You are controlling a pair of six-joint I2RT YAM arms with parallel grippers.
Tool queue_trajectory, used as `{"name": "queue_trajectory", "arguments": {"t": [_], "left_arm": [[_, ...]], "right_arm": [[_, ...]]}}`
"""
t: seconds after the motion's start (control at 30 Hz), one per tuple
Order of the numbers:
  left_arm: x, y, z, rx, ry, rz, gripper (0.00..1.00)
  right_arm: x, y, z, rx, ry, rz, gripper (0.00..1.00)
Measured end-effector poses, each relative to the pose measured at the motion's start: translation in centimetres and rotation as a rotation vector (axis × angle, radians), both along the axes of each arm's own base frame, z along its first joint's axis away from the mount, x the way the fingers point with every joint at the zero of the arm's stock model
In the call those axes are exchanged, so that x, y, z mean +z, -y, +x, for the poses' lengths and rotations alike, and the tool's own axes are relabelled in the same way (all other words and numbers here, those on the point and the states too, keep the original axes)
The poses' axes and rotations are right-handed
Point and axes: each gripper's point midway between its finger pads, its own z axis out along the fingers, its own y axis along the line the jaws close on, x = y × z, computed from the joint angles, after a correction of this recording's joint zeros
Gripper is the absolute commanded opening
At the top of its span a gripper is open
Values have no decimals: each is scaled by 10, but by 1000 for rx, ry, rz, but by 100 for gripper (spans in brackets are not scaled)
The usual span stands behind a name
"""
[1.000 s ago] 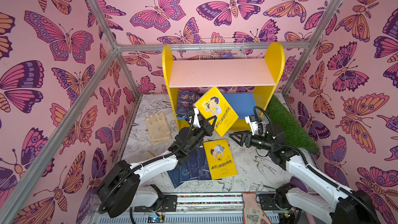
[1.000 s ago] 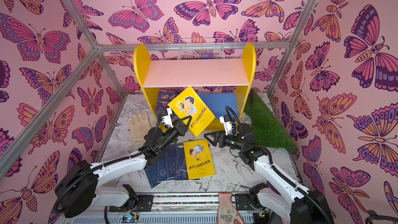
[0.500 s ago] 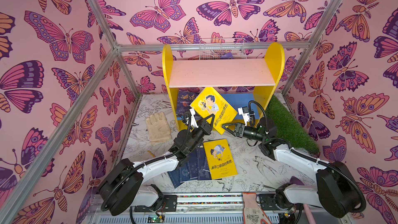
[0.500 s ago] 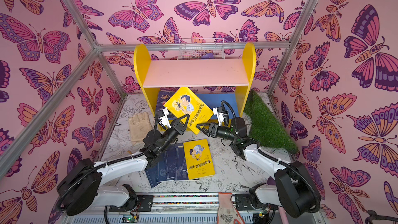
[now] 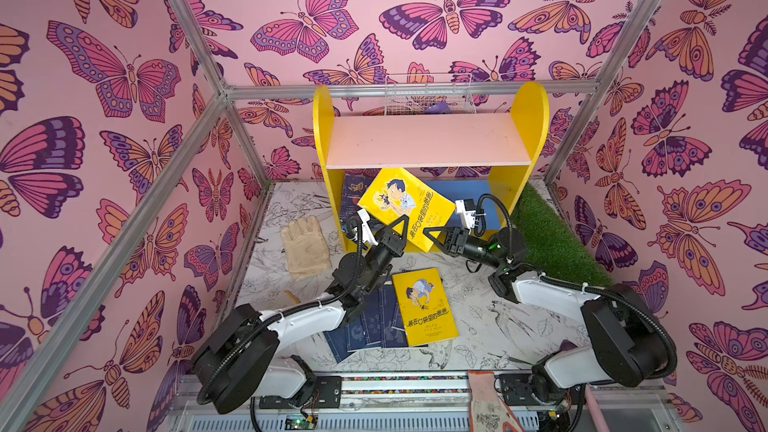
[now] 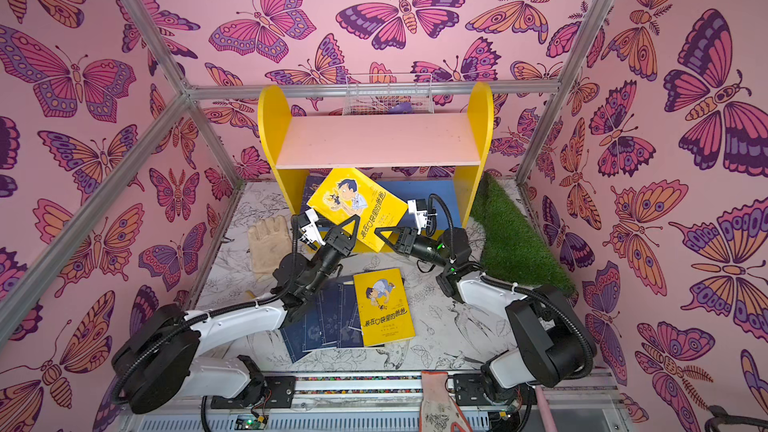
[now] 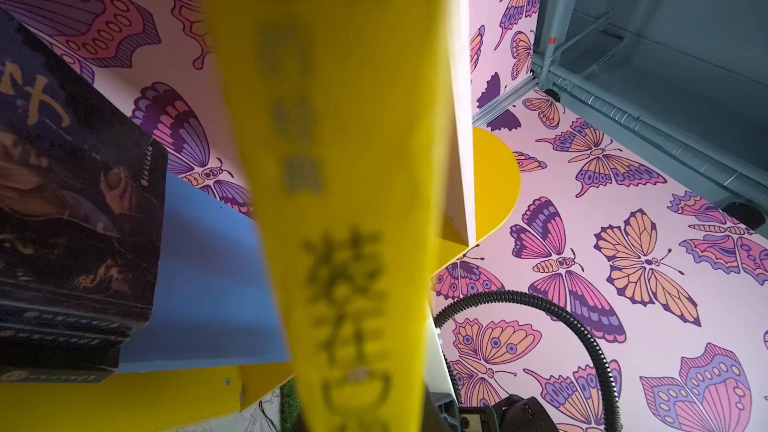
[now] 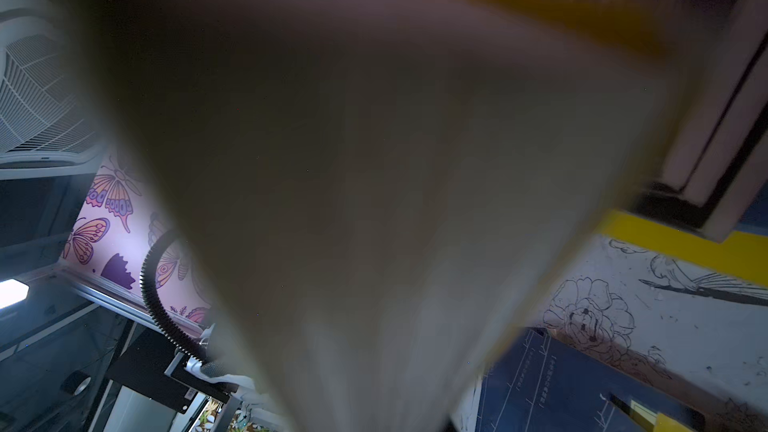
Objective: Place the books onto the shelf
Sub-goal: 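Lift the yellow book with both grippers and carry it toward the shelf, then lay the yellow book on the shelf stack with right gripper while left withdraws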
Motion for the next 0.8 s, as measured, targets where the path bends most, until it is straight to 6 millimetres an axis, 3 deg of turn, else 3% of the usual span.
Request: {"name": "queue_trajectory", "arguments": {"t": [0.03,0.1,0.27,0.43,0.57,0.7,0.8], "left_arm": [[-1,-4,-2,11,-5,9,72],[-5,-14,-8,32,-18,22,80],[-18,-47,-21,128,-75,83,80],[-27,-100,-33,299,-203,136,79],[-55,-147,-39,437,-353,156,77],[-83,-174,-45,513,-466,179,76],[-101,-184,-48,540,-536,208,75]], "right_arm": [[3,0,3,-8,-5,-1,6],[5,0,12,-37,-27,-16,5],[2,-1,33,-76,-54,-123,3],[14,-8,48,-53,-20,-253,3],[25,-17,61,-7,23,-291,3],[16,-34,76,63,4,-308,2],[-6,-46,93,104,-59,-321,2]]}}
